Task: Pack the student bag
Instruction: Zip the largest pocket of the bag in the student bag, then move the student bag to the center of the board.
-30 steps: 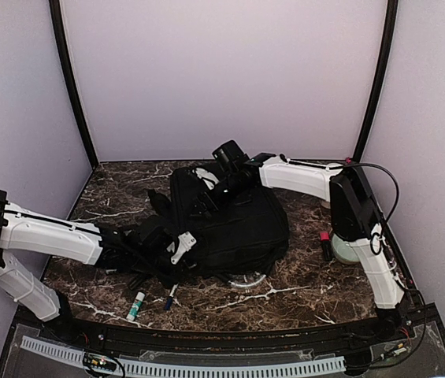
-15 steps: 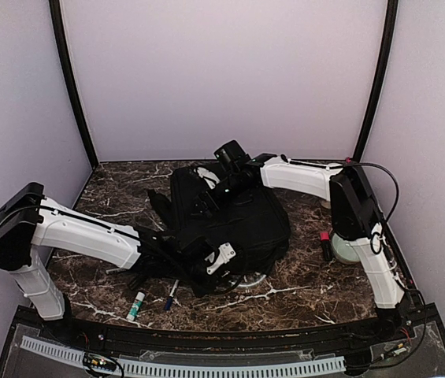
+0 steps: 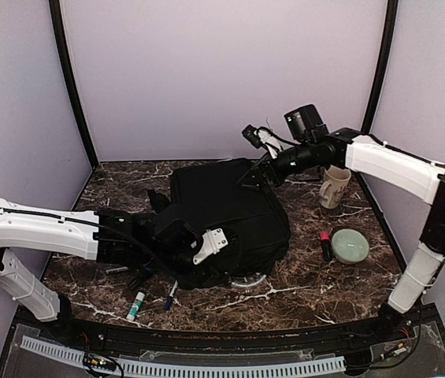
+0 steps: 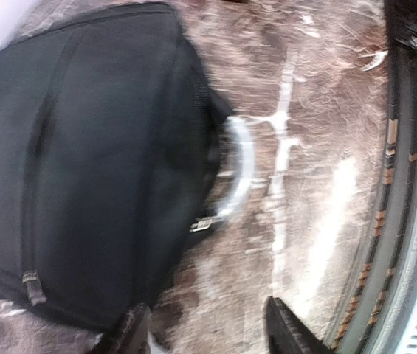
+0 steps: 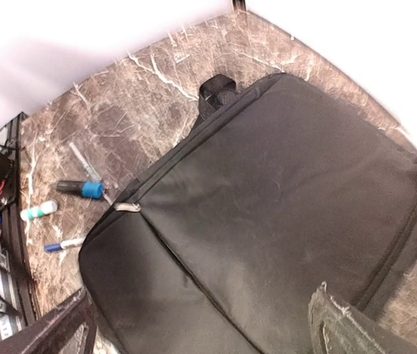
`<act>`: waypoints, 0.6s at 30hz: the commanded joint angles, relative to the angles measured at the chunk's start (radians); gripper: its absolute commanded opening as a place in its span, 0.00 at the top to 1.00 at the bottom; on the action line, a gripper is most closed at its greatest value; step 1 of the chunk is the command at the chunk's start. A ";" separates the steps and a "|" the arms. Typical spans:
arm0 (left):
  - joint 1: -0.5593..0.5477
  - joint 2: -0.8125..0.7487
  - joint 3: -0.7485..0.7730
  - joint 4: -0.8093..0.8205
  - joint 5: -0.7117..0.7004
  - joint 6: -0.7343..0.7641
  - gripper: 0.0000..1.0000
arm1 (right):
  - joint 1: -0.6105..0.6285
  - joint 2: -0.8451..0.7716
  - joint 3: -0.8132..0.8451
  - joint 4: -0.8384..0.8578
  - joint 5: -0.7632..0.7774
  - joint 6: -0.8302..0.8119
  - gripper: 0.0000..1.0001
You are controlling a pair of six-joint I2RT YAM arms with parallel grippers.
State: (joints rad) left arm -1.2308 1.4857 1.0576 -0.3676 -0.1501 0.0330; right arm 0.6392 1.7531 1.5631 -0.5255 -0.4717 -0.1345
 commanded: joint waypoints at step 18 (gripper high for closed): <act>0.026 0.129 -0.009 -0.078 -0.263 0.485 0.32 | -0.008 -0.297 -0.493 -0.077 0.299 -0.187 0.16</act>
State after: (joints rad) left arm -1.2190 1.5639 1.0702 -0.4786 -0.4034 0.4240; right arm 0.6376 1.4425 1.1122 -0.6186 -0.2588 -0.2989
